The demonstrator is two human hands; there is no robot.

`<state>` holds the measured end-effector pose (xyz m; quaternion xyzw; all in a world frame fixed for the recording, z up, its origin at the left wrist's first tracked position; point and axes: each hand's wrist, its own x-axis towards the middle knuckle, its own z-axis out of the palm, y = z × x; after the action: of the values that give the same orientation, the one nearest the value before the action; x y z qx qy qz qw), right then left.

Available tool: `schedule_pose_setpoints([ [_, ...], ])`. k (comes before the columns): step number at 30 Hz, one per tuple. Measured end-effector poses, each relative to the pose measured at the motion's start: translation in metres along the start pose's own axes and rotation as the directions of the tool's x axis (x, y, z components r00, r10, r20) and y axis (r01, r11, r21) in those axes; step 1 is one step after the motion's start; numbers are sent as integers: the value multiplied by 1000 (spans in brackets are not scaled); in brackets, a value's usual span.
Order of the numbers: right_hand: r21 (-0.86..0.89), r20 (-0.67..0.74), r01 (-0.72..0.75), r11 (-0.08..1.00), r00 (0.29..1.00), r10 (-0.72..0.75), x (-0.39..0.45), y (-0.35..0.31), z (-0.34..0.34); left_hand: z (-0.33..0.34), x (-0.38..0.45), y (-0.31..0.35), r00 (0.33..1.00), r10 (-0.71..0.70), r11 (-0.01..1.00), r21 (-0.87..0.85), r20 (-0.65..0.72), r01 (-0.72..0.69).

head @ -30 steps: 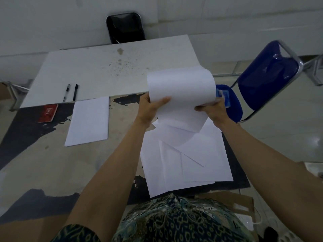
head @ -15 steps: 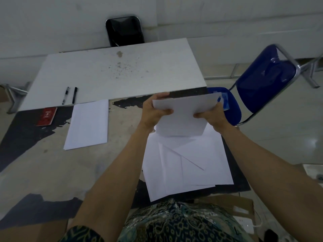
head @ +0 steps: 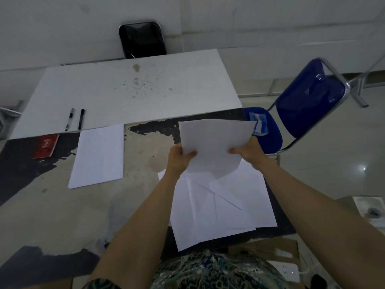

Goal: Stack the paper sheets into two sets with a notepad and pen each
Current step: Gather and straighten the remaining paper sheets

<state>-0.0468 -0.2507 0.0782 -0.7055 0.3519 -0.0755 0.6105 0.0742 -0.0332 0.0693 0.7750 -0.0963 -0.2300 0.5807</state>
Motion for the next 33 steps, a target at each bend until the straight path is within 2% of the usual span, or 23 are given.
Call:
schedule_pose_setpoints([
  [3, 16, 5, -43, 999, 999, 43, 5, -2, 3, 4, 1, -4, 999, -5, 1000, 25, -51, 7],
  [6, -18, 37, -6, 1000, 999, 6, 16, -14, 0, 6, 1, 0, 997, -9, 1000, 7, -71, 10],
  [11, -181, 48, 39, 983, 998, -31, 33, -33, -1, 26, -10, -4, 983, -139, 980, -156, -121, 119],
  [14, -311, 71, 47, 949, 997, -27, 47, -31, 1, 44, -23, -12, 960, -223, 964, -181, -169, 193],
  [19, -526, 207, 25, 850, 973, 99, 67, -13, 2, 82, -48, -32, 871, -425, 898, -233, -245, 373],
  [25, -659, 275, 36, 751, 942, 195, 83, 17, 5, 118, -60, -53, 748, -634, 762, -328, -196, 559],
  [28, -688, 275, 33, 725, 937, 218, 92, 34, 8, 126, -60, -60, 703, -676, 728, -352, -221, 589],
  [31, -777, 226, 37, 628, 948, 223, 100, 47, 12, 133, -54, -59, 648, -721, 678, -443, -246, 586],
  [33, -791, 205, 17, 612, 949, 239, 104, 52, 13, 136, -46, -57, 605, -756, 638, -486, -249, 597],
])
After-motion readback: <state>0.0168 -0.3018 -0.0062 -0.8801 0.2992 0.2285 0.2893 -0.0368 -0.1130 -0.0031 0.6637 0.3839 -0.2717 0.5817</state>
